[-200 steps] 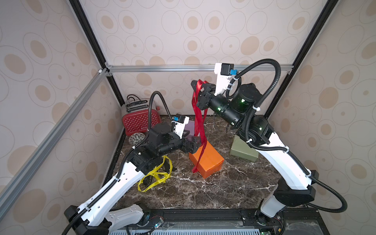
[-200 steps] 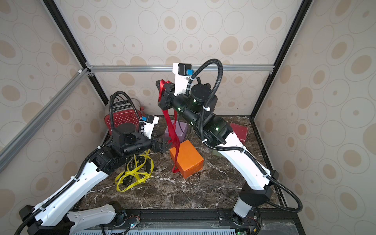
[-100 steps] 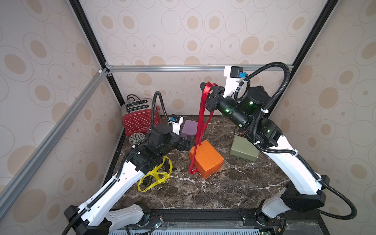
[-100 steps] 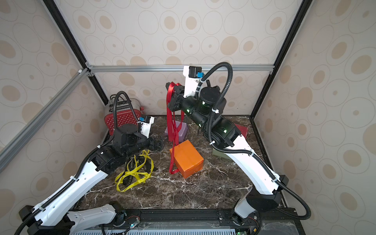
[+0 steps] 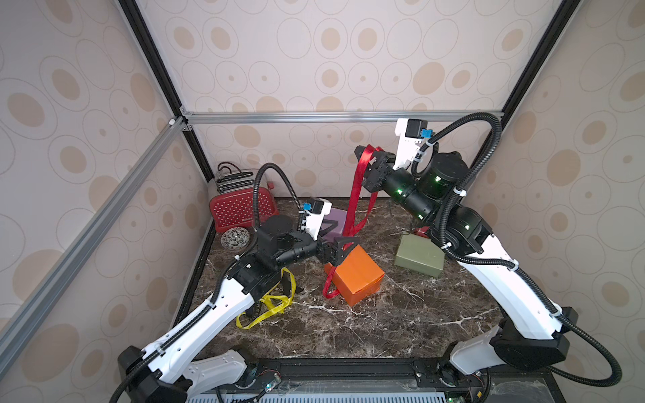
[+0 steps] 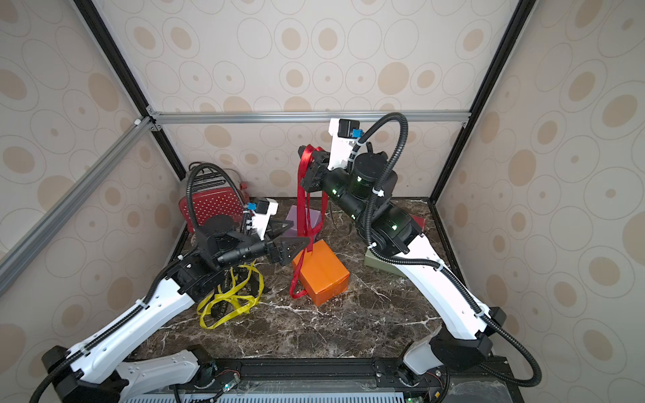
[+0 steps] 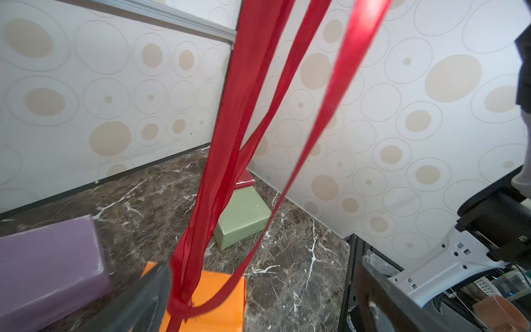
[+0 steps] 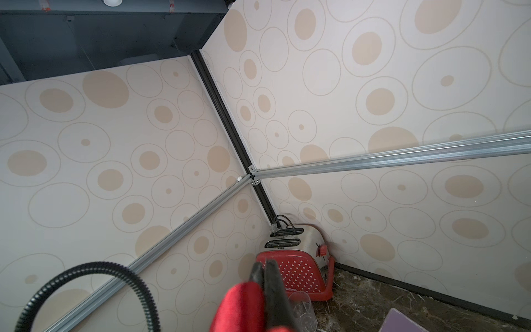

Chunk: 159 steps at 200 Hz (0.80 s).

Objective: Untie the ribbon bows on the gift boxes
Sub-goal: Pull the ribbon from the gift box.

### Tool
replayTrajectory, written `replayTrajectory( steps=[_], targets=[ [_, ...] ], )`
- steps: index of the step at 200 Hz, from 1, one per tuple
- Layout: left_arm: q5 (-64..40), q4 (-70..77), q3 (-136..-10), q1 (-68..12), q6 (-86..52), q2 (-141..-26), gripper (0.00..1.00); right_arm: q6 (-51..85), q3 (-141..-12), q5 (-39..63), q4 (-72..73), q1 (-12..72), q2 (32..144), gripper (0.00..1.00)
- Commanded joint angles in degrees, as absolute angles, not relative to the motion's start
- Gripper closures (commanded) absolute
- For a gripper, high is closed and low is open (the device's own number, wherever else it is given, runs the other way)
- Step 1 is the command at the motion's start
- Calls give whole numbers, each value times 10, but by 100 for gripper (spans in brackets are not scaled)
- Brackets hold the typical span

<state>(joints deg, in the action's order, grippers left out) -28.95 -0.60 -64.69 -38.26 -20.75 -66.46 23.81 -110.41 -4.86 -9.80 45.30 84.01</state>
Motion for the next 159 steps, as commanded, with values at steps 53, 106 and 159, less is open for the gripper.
replayTrajectory(
  steps=[53, 106, 159],
  targets=[
    [-332, 90, -742, -394, -187, -790, 1, 275, -1067, -11, -80, 450, 804, 100],
    [-312, 81, -775, -405, -195, -837, 53, 299, -1018, -12, -67, 445, 783, 100],
    [-176, 50, -738, -406, -186, -802, 100, 319, -943, -22, -60, 435, 744, 100]
  ],
)
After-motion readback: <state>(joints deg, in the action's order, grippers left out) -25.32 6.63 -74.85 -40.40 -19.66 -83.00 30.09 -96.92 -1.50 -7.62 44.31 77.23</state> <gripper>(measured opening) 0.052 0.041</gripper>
